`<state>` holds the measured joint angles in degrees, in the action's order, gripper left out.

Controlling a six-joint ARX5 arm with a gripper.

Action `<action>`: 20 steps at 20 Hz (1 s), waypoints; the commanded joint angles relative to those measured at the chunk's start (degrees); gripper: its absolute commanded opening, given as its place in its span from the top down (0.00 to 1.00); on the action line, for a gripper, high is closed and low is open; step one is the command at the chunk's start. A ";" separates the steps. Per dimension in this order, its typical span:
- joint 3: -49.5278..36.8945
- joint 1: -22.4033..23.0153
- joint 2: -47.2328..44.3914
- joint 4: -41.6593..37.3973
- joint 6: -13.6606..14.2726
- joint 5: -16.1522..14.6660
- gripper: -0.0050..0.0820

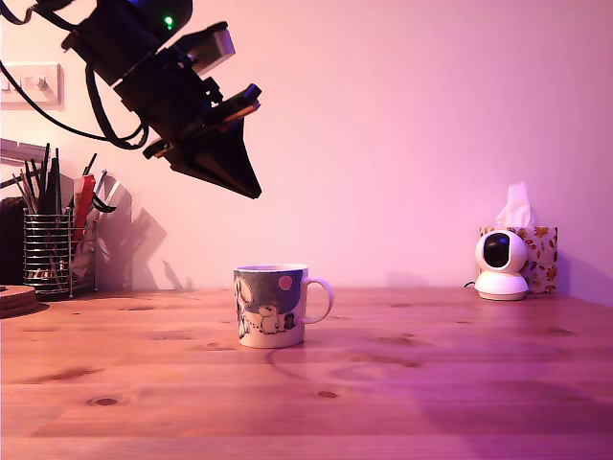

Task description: Pick up the coffee capsules on the table and drop them inside the coffee cup

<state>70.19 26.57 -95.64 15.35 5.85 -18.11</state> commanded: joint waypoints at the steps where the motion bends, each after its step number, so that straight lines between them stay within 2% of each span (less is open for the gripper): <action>1: -4.46 -0.20 2.71 -2.38 -0.83 -0.92 0.97; 6: -15.69 -1.29 11.52 -7.52 -3.67 -0.92 0.97; 9: -23.12 -2.78 15.54 -11.17 -7.21 -0.70 0.97; 11: -26.80 -3.96 17.38 -12.55 -8.52 -0.66 0.97; 15: -32.89 -5.40 19.80 -15.80 -9.14 0.61 0.97; 20: -42.60 -8.66 23.43 -22.32 -11.87 0.55 0.97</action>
<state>29.63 18.28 -72.71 -6.31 -5.58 -17.56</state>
